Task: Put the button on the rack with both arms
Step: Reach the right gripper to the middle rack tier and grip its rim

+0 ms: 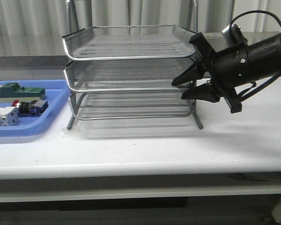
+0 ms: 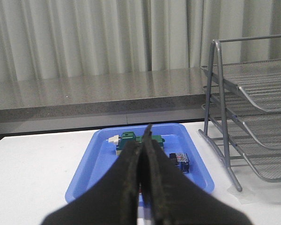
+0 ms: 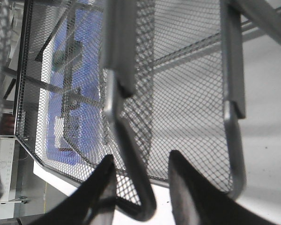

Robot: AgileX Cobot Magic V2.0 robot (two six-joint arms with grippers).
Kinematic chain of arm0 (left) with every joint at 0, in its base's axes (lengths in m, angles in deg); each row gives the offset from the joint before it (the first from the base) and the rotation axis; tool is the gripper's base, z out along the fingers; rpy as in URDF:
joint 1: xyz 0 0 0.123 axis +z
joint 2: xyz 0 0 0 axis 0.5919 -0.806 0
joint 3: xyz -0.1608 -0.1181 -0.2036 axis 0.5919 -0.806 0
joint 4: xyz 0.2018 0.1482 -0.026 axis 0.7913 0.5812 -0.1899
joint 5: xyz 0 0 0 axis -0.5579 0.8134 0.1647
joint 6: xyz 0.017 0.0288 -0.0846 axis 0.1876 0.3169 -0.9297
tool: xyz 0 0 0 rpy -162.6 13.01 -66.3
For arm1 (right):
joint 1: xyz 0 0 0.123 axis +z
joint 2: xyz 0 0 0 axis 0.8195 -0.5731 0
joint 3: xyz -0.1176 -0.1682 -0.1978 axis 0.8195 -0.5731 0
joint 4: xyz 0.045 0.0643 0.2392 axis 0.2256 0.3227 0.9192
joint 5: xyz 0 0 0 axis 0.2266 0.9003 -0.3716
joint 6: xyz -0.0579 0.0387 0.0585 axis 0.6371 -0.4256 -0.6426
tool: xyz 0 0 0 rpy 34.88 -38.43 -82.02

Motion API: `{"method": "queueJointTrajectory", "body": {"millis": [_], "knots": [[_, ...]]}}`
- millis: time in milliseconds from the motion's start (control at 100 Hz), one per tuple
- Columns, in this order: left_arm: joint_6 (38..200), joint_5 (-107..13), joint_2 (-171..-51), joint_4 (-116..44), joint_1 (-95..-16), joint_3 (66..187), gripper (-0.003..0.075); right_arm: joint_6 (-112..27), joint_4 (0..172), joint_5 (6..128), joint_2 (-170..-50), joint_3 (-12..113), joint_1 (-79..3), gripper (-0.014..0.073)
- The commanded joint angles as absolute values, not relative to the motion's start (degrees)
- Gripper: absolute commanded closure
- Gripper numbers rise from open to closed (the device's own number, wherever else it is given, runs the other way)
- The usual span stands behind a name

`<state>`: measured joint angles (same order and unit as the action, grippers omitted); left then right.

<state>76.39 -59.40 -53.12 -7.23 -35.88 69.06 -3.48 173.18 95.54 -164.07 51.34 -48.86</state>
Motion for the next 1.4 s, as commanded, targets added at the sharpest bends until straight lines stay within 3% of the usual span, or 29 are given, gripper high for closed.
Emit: {"method": "queueJointTrajectory", "body": {"millis": [0,150,300,610,1240,1390], "knots": [[75.8,-64.0,-51.3,-7.8,-35.7,67.1,0.0741,-2.6,176.6,99.0,-161.4,52.9,-48.8,0.0383],[75.8,-64.0,-51.3,-7.8,-35.7,67.1,0.0741,-2.6,176.5,99.1,-161.4,52.9,-48.8,0.0559],[75.8,-64.0,-51.3,-7.8,-35.7,67.1,0.0741,-2.6,175.2,99.1,-161.4,52.9,-48.8,0.0619],[75.8,-64.0,-51.3,-7.8,-35.7,67.1,0.0741,-2.6,172.0,103.7,-161.0,49.5,-48.8,0.0620],[75.8,-64.0,-51.3,-7.8,-35.7,67.1,0.0741,7.8,171.0,104.9,-148.3,28.0,-48.8,0.0616],[75.8,-64.0,-51.3,-7.8,-35.7,67.1,0.0741,8.0,171.2,105.5,-147.5,27.5,-48.8,0.0511]]}}
